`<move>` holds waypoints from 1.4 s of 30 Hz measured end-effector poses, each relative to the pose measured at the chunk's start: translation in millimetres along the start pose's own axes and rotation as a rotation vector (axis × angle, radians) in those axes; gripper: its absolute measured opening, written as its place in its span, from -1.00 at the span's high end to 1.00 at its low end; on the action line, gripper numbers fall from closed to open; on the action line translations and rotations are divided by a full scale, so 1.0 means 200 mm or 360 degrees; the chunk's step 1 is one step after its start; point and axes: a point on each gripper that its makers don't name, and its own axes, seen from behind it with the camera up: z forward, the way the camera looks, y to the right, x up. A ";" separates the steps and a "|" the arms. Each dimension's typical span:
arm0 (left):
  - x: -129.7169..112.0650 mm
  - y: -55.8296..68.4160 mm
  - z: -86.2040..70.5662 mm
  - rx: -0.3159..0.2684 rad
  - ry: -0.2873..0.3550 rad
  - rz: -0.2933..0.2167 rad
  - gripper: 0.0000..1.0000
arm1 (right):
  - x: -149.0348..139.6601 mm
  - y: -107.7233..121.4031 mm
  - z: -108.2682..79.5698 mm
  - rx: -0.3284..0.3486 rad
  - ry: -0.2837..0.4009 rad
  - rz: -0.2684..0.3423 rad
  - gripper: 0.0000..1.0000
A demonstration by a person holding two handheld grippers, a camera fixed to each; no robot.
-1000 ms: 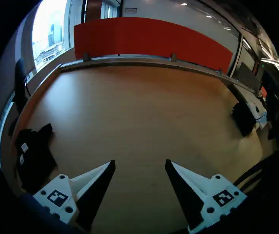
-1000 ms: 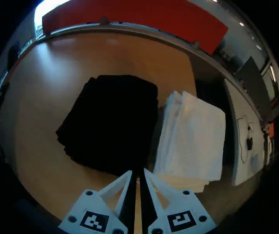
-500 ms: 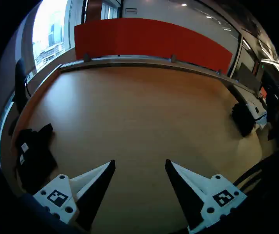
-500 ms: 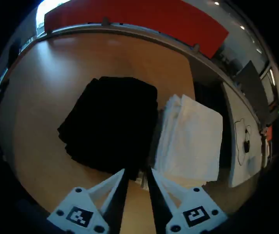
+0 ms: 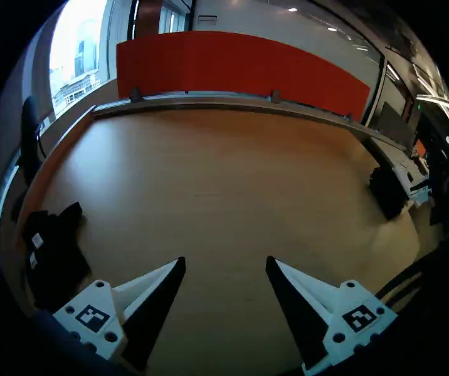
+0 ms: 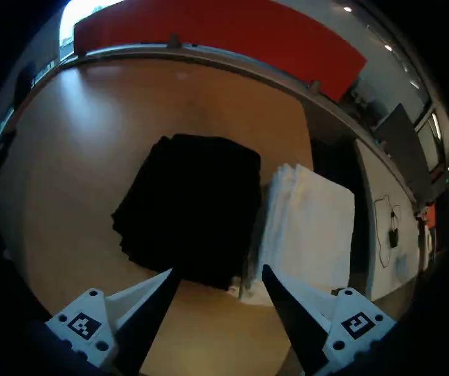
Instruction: Fold towel
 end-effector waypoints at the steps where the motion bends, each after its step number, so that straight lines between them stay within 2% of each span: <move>1: 0.00 -0.01 0.00 0.0000 0.0003 -0.0002 -0.90 | 0.01 -0.01 -0.01 0.0003 0.0008 0.0008 -1.00; 6: 0.01 -0.03 -0.01 -0.0003 0.0019 -0.0015 -0.91 | 0.06 -0.06 -0.05 0.0022 0.0069 0.0057 -1.00; 12: 0.04 -0.06 -0.02 -0.0009 0.0043 -0.0015 -0.90 | 0.16 -0.10 -0.10 0.0008 0.0199 0.0153 -1.00; 17: 0.08 -0.07 -0.03 -0.0013 0.0068 -0.0010 -0.91 | 0.23 -0.13 -0.15 -0.0024 0.0343 0.0285 -1.00; 24: 0.11 -0.09 -0.05 -0.0024 0.0082 -0.0005 -0.90 | 0.36 -0.14 -0.25 -0.0091 0.0600 0.0503 -1.00; 27: 0.12 -0.09 -0.05 -0.0028 0.0086 -0.0004 -0.90 | 0.40 -0.15 -0.28 -0.0099 0.0683 0.0565 -1.00; 33: 0.16 -0.08 -0.05 -0.0035 0.0110 -0.0010 -0.91 | 0.43 -0.18 -0.32 -0.0128 0.0766 0.0596 -1.00; 42: 0.26 -0.09 -0.06 -0.0029 0.0184 -0.0002 -0.90 | 0.59 -0.19 -0.46 -0.0225 0.0987 0.0577 -1.00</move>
